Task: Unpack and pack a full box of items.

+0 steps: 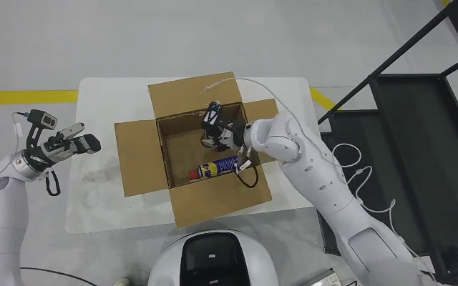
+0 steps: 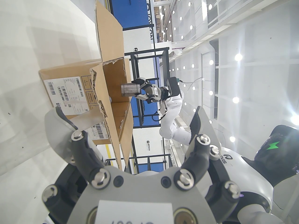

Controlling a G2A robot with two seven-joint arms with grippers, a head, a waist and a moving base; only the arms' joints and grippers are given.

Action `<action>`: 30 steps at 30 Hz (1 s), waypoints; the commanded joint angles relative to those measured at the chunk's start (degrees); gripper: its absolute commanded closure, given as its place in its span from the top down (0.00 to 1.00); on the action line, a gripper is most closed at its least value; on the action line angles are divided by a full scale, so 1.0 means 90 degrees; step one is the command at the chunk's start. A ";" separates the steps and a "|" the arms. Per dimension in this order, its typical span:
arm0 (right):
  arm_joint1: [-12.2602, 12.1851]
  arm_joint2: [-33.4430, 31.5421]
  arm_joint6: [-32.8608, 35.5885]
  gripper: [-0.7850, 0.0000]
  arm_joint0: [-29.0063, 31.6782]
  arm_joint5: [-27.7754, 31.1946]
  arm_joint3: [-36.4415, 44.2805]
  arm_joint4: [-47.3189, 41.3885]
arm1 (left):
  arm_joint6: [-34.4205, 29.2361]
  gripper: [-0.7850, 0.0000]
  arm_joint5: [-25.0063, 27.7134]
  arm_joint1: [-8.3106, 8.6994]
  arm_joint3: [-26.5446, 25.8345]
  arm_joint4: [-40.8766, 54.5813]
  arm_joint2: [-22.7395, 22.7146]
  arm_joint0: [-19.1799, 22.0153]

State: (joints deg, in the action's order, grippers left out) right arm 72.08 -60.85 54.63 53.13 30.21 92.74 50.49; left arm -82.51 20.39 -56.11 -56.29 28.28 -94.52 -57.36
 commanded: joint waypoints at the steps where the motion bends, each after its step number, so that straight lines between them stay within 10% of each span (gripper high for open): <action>1: -0.0077 -0.0300 0.0111 0.00 0.0172 0.0067 0.0267 -0.0043 | 0.0000 1.00 0.0000 0.0000 0.0000 0.0000 0.0000 0.0000; 9: -0.0372 -0.1522 0.0603 0.00 0.1007 0.0100 0.1271 -0.0261 | 0.0000 1.00 0.0000 0.0000 0.0000 0.0000 0.0000 0.0000; 30: -0.0372 -0.1522 0.0603 0.00 0.1007 0.0100 0.1271 -0.0261 | 0.0000 1.00 0.0000 0.0000 0.0000 0.0000 0.0000 0.0000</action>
State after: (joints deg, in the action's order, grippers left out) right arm 68.74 -74.55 60.06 62.20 31.11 104.18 48.14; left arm -82.51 20.39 -56.11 -56.29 28.28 -94.52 -57.36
